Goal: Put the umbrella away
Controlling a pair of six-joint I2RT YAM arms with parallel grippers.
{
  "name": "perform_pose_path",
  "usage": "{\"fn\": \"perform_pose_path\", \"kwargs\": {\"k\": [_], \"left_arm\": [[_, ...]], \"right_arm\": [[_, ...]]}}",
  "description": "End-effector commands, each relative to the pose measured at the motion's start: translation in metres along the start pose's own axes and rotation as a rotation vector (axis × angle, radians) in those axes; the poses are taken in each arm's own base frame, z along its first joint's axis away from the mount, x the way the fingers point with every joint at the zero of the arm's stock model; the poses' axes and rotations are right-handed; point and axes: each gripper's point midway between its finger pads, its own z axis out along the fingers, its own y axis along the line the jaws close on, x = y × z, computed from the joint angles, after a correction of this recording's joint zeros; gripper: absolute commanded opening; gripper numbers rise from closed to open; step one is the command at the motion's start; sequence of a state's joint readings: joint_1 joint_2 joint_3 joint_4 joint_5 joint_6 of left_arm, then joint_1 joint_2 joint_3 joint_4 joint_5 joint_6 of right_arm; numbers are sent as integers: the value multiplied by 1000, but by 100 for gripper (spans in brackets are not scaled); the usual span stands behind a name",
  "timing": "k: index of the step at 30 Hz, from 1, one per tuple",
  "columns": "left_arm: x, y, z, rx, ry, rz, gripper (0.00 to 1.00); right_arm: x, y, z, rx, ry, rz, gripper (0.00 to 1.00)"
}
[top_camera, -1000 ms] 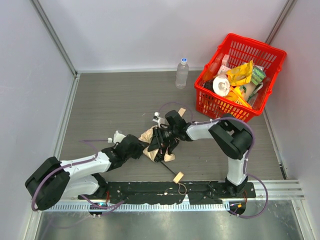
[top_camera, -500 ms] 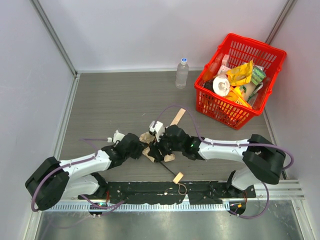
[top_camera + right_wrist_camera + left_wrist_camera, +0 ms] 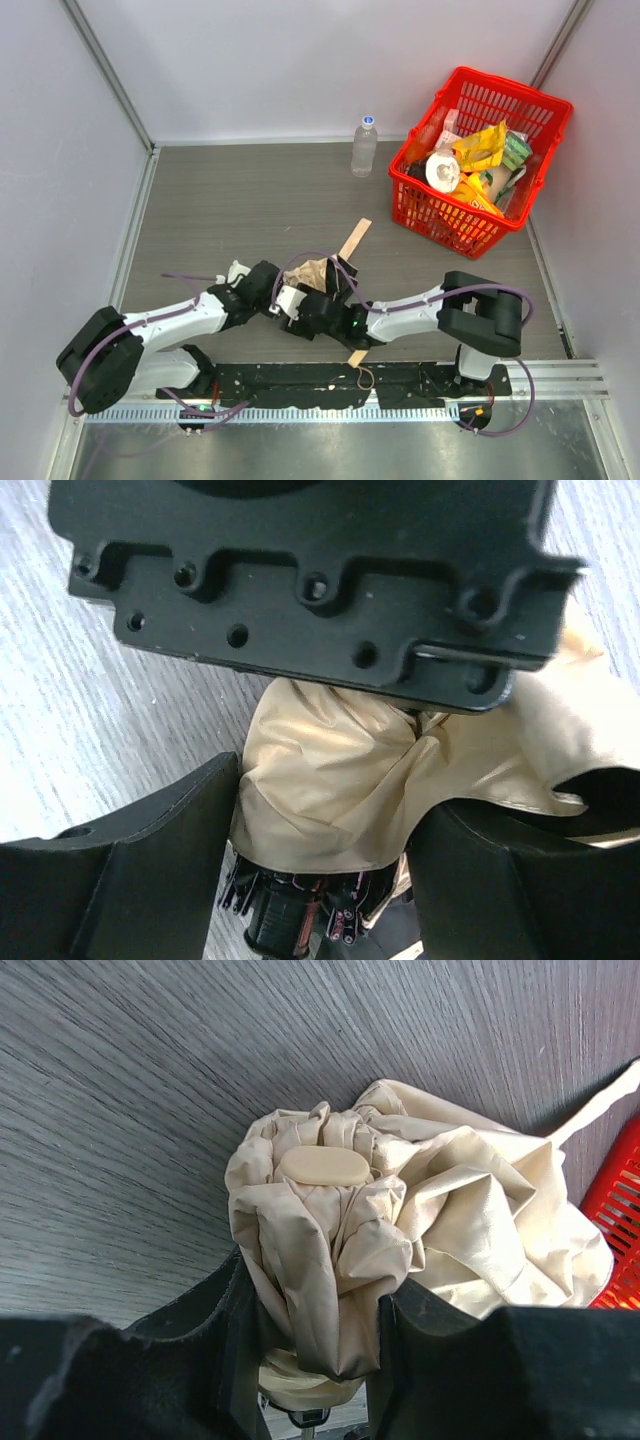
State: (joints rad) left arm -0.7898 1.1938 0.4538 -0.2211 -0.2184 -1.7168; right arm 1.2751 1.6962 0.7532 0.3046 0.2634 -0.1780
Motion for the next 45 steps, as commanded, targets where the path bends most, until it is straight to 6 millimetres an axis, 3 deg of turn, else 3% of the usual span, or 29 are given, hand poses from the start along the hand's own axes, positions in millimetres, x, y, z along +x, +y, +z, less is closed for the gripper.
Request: {"fn": "perform_pose_path", "kwargs": {"k": [1,3,7,9,10,11,12,15,21,22,23,24,25,28,30,33,36,39,45], "left_arm": [[9,50,-1,-199,52,36,0],[9,50,-4,-205,53,38,0],[11,52,-6,-212,66,33,0],[12,50,-8,-210,73,30,0],[12,50,-8,-211,73,27,0],[12,50,-9,-210,76,30,0],[12,51,-10,-213,74,24,0],[9,46,-13,-186,63,12,0],[-9,29,-13,-84,-35,19,0],[-13,26,-14,-55,-53,13,6],[-17,23,-15,-21,-69,2,19],[-21,21,-15,10,-89,-8,35],[-25,18,-17,41,-104,-17,48],[-37,4,-26,142,-160,-13,87],[-45,-5,-35,215,-196,2,99],[-55,-15,-52,317,-241,53,100],[-62,-7,-60,327,-273,105,100],[-63,-2,-63,346,-275,139,100],[-50,-2,-55,342,-214,147,100]], "right_arm": [[5,-14,7,171,47,-19,68],[18,-27,10,284,108,-35,68],[26,-28,13,339,135,-81,66],[32,-28,16,353,155,-74,55],[37,-29,17,355,172,-66,41],[42,-28,18,351,183,-48,35],[48,-25,18,335,199,-44,23],[60,-18,14,304,211,11,1],[81,5,14,133,211,186,1],[85,12,14,82,206,217,1],[90,5,15,72,213,278,1],[90,14,14,-6,210,319,1],[90,8,14,-18,207,368,1],[90,16,13,-119,232,410,1],[92,22,12,-187,257,456,1],[93,29,7,-288,297,544,1],[89,24,9,-354,327,706,1],[82,33,11,-499,356,885,1],[68,30,18,-705,366,1214,1]]}}
